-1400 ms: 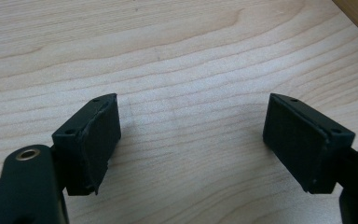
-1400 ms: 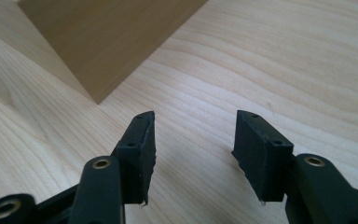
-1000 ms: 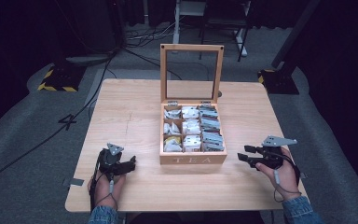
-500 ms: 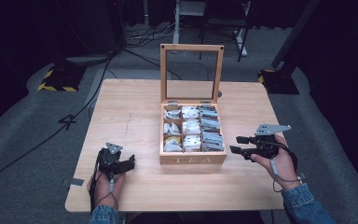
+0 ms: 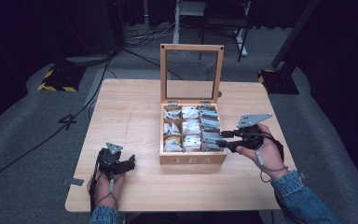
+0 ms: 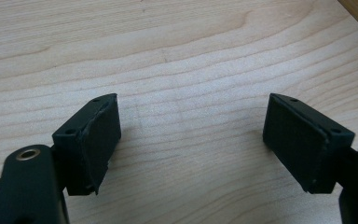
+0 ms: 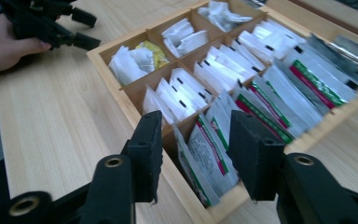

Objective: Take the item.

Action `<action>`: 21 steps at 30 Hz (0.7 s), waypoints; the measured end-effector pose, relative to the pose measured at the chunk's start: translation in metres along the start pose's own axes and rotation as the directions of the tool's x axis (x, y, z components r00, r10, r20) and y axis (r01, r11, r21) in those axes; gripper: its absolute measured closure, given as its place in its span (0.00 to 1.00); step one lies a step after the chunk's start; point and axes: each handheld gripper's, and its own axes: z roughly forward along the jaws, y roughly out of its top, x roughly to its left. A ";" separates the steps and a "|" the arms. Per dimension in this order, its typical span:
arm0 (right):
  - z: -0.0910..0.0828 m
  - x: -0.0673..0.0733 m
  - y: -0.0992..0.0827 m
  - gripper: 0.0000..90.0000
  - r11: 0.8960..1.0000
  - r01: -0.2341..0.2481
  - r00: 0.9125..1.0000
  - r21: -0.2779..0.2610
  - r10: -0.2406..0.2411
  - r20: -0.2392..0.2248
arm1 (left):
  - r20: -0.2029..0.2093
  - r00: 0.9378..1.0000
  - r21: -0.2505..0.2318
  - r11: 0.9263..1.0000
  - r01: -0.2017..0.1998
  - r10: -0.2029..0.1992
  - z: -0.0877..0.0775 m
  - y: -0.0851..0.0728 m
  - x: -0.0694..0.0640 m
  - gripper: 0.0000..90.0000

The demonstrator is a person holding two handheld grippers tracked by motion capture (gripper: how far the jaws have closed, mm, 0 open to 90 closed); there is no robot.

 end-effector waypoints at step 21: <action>0.070 0.020 0.033 0.74 0.971 0.166 0.982 0.169 -0.147 -0.119 | 0.000 1.000 0.002 1.000 0.000 0.000 0.000 0.000 0.000 0.22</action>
